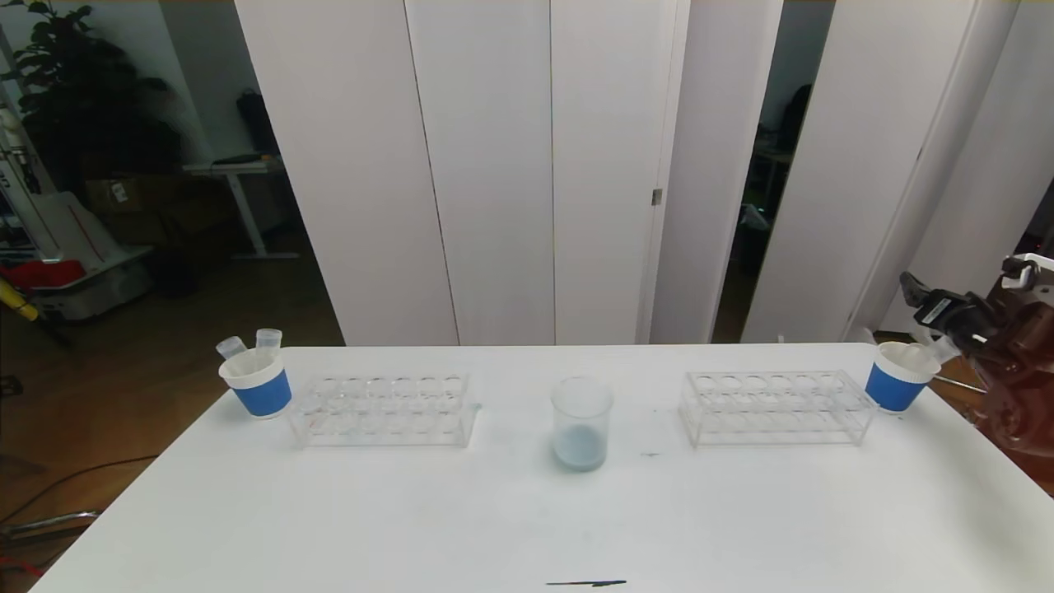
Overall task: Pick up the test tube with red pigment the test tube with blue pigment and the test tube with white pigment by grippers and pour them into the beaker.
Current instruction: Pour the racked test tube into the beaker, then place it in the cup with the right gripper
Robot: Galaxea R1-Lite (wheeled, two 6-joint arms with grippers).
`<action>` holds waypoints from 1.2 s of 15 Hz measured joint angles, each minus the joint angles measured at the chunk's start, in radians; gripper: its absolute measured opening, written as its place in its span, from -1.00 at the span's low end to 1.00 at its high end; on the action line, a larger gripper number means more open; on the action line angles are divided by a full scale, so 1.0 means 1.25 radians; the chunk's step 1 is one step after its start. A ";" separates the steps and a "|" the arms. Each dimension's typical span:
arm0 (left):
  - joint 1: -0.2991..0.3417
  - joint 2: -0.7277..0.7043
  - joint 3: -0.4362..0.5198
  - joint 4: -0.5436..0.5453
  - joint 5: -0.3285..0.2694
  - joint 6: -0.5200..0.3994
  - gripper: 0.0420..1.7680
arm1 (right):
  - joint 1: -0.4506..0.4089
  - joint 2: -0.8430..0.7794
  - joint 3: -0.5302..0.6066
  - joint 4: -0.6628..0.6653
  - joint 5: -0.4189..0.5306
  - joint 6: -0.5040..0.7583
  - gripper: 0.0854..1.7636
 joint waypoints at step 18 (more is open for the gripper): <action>0.000 0.000 0.000 0.000 0.000 0.000 0.98 | 0.008 -0.964 0.004 0.793 0.164 -0.030 0.98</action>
